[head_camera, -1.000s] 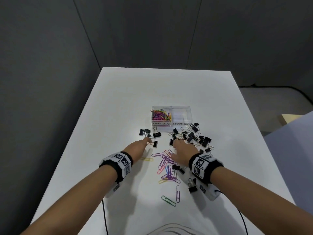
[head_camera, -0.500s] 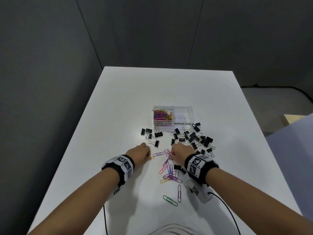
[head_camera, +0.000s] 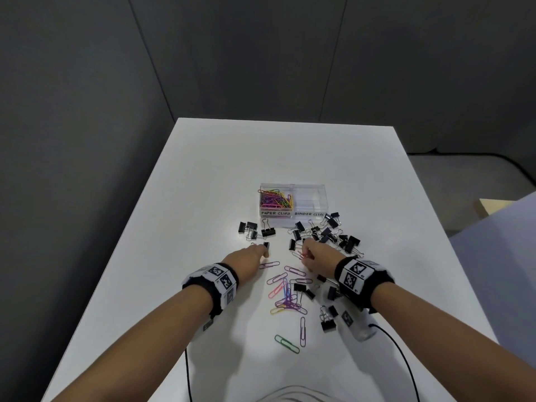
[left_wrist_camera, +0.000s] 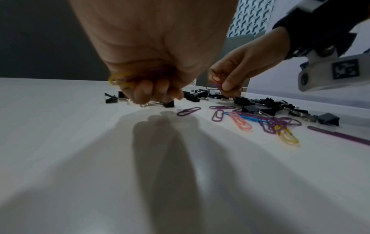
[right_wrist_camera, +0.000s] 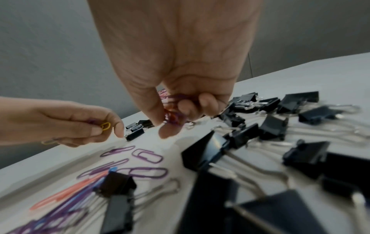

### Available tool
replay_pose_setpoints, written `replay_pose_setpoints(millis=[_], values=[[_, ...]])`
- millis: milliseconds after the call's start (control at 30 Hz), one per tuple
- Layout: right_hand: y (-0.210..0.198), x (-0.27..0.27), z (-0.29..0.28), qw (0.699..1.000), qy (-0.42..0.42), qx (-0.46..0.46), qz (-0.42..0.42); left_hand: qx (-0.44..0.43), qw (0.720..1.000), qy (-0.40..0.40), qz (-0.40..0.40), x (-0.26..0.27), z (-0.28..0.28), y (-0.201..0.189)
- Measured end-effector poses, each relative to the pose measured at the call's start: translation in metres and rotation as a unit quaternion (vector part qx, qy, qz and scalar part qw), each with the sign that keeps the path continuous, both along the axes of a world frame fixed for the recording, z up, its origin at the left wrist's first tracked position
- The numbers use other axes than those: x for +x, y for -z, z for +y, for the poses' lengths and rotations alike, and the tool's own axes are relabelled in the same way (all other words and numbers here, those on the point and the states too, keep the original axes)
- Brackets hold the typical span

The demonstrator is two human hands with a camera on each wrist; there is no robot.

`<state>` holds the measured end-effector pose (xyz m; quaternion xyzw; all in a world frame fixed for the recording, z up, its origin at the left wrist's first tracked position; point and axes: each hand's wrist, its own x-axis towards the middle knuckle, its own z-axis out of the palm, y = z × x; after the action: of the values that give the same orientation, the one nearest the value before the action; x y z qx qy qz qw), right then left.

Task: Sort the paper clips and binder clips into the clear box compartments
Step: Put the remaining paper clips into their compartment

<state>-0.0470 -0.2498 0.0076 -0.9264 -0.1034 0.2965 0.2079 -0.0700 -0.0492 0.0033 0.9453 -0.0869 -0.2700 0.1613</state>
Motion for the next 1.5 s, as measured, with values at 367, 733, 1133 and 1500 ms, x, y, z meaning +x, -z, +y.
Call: replay_pose_setpoints(millis=[367,733,1133,1500], values=[[-0.004,-0.001,-0.008,1.0,0.019,0.014,0.012,0.068,0.997,0.043,-0.022,0.0,-0.016,0.006],[0.005,-0.008,0.001,0.985,-0.146,-0.093,-0.021,0.077,0.995,0.053,-0.03,-0.013,-0.031,0.01],[0.01,-0.008,0.019,0.983,-0.14,-0.108,-0.053,0.082,0.991,0.094,-0.049,-0.005,-0.03,0.01],[0.002,-0.004,0.017,0.975,-0.175,-0.128,-0.053,0.094,0.988,0.106,-0.067,0.005,-0.007,0.002]])
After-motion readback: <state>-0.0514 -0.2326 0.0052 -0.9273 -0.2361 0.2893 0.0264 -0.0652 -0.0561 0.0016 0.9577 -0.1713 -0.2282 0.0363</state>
